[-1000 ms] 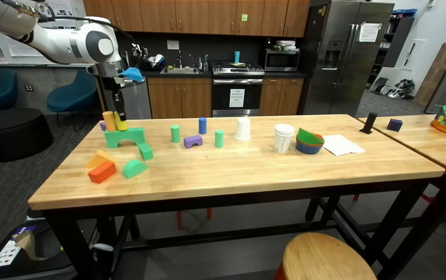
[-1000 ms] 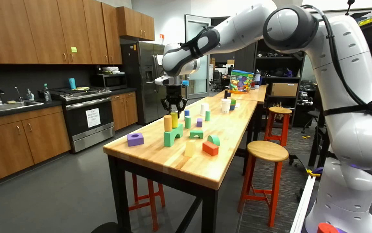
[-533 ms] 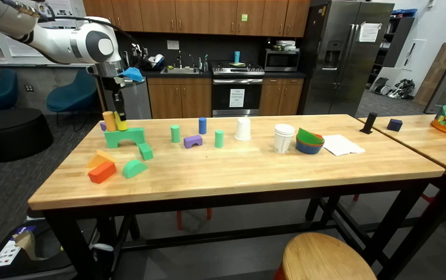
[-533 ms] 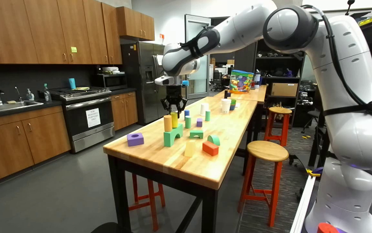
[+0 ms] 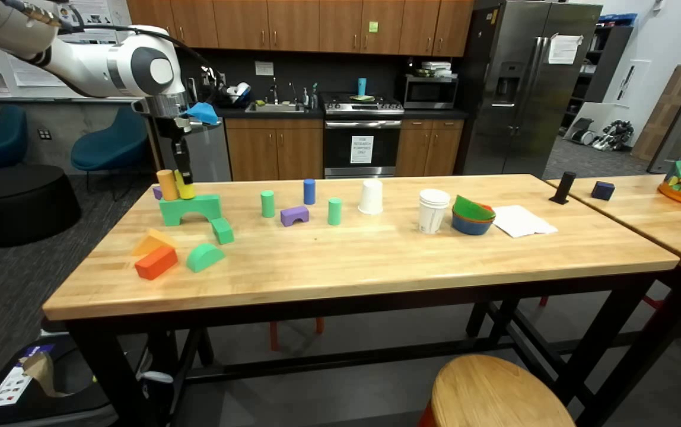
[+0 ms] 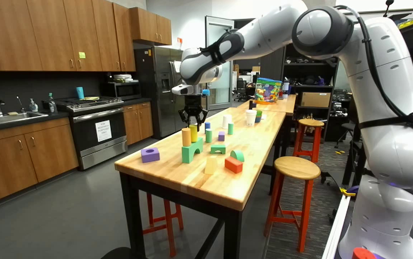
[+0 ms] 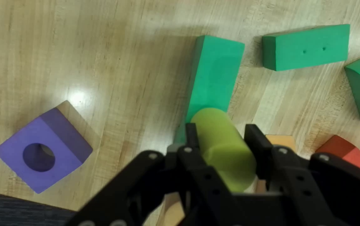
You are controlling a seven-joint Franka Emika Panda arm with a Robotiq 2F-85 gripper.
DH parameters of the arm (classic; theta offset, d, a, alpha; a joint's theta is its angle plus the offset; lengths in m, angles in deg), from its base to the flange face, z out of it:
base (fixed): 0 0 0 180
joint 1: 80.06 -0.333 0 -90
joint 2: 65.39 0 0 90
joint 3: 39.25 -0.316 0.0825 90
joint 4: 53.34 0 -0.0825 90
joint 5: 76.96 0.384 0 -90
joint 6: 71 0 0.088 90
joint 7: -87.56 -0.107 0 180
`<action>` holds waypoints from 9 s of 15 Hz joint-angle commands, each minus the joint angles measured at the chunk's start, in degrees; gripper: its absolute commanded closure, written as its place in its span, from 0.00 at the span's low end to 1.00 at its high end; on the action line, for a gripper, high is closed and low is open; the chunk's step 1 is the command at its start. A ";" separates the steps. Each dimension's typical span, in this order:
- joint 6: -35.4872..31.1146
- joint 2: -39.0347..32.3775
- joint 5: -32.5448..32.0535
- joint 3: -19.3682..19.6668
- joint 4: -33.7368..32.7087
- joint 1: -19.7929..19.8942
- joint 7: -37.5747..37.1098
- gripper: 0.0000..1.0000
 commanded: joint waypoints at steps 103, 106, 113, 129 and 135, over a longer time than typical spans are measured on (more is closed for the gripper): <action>-13.30 9.94 2.31 8.70 8.13 2.74 -110.27 0.00; -12.29 9.56 3.25 7.94 7.46 3.51 -107.91 0.00; -10.58 12.59 2.73 7.55 11.30 3.47 -102.83 0.00; -12.30 22.57 -6.79 9.10 26.03 3.30 -100.72 0.00; -10.28 25.43 -8.33 8.94 27.13 2.96 -95.17 0.00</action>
